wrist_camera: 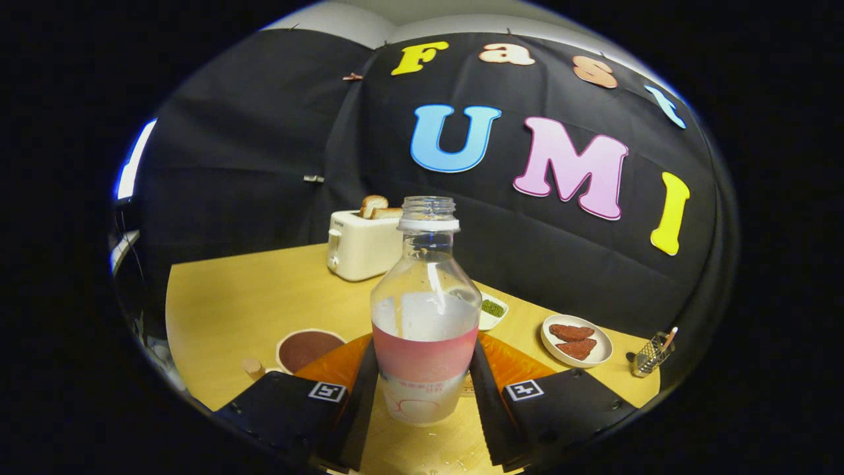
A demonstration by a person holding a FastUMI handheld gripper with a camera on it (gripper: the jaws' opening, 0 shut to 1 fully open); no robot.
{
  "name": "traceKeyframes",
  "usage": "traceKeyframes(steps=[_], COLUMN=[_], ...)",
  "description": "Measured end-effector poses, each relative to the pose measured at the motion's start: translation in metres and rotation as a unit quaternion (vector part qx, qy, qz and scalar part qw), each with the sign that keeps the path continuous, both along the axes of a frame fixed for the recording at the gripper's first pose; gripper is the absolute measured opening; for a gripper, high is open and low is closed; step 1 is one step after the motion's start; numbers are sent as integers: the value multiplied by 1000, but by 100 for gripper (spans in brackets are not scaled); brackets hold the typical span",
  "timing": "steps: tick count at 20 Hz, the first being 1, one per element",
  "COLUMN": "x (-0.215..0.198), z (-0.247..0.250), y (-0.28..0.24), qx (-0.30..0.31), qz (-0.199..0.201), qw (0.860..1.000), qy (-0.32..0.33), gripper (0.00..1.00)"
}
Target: Take the bottle from table, then pour the juice into the cup, finally place the bottle on the coaster
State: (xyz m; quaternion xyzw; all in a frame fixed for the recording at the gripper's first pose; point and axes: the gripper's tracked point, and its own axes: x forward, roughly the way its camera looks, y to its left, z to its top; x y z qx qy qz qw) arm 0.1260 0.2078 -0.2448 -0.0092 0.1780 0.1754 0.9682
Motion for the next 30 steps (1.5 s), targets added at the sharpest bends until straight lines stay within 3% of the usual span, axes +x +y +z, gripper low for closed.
traceKeyframes(steps=[4, 9, 16, 27, 30], x=[44, 82, 102, 94, 86], z=[-5, -38, -84, -103, -107], y=[-34, -61, -58, -51, -48], qx=[68, 84, 81, 59, 66], qz=[-62, -116, -126, -120, -118], qw=[996, 990, 989, 990, 990], qy=[-7, -16, 9, 32, 49], gripper=[74, 74, 75, 79, 100])
